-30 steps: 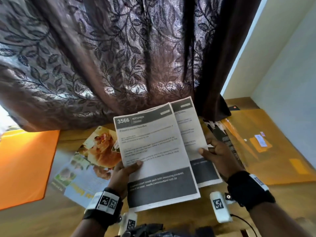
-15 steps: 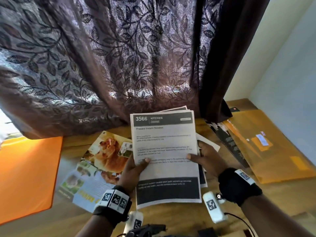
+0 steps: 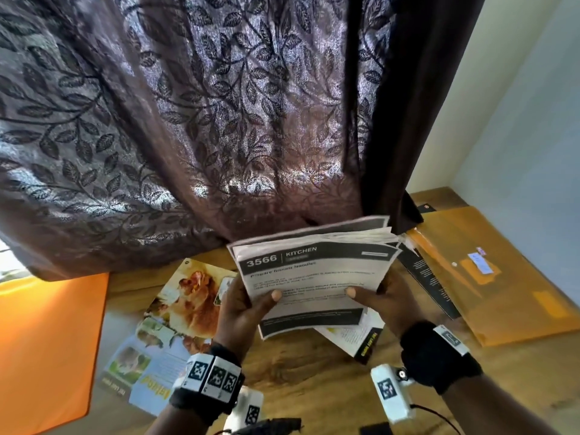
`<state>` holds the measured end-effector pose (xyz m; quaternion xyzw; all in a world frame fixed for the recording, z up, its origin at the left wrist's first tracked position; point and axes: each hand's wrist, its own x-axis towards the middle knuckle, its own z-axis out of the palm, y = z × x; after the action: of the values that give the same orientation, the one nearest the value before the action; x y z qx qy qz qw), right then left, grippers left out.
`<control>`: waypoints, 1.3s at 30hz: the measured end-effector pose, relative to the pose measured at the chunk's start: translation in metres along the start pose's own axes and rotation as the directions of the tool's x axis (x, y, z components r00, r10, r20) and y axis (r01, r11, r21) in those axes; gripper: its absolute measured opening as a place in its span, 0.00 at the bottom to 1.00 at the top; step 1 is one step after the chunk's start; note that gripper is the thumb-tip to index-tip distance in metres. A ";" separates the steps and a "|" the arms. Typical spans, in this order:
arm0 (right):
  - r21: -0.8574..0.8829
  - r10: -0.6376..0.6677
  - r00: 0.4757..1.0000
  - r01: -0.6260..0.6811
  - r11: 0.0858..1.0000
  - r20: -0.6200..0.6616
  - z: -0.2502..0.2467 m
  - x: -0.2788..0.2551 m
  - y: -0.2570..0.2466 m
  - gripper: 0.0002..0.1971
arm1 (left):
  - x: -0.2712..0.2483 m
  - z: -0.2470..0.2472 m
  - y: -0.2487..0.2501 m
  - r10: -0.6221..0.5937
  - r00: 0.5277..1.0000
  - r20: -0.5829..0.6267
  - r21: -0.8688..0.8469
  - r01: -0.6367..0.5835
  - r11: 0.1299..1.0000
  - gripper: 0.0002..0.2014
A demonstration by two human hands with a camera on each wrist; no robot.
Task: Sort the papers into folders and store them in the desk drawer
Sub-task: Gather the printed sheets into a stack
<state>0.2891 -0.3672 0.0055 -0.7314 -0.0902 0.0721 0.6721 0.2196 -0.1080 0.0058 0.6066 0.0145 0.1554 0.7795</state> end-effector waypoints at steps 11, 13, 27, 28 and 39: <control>0.139 0.016 0.994 -0.031 0.990 0.106 0.009 0.005 -0.003 0.13 | 0.016 -0.004 -0.002 -0.033 0.997 0.068 0.031 0.031 0.999 0.14; 0.115 0.060 0.987 -0.078 0.990 0.149 0.013 0.004 0.006 0.16 | 0.009 -0.001 -0.013 -0.095 0.995 0.044 0.021 0.094 0.995 0.15; 0.106 0.029 0.996 -0.038 0.994 0.084 0.005 0.014 0.023 0.17 | 0.006 0.009 -0.032 -0.148 0.987 0.068 0.104 0.140 0.985 0.22; 0.097 0.030 0.997 -0.037 0.995 0.076 0.004 0.015 0.022 0.17 | 0.007 0.010 -0.031 -0.143 0.988 0.056 0.133 0.135 0.982 0.20; -0.031 0.154 0.981 -0.152 0.988 0.120 -0.005 0.012 0.036 0.15 | 0.002 0.004 -0.052 -0.296 0.946 0.131 0.229 0.261 0.938 0.24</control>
<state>0.3035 -0.3721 -0.0298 -0.7375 -0.0753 0.1670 0.6500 0.2343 -0.1225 -0.0418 0.6875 0.0529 -0.0096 0.7242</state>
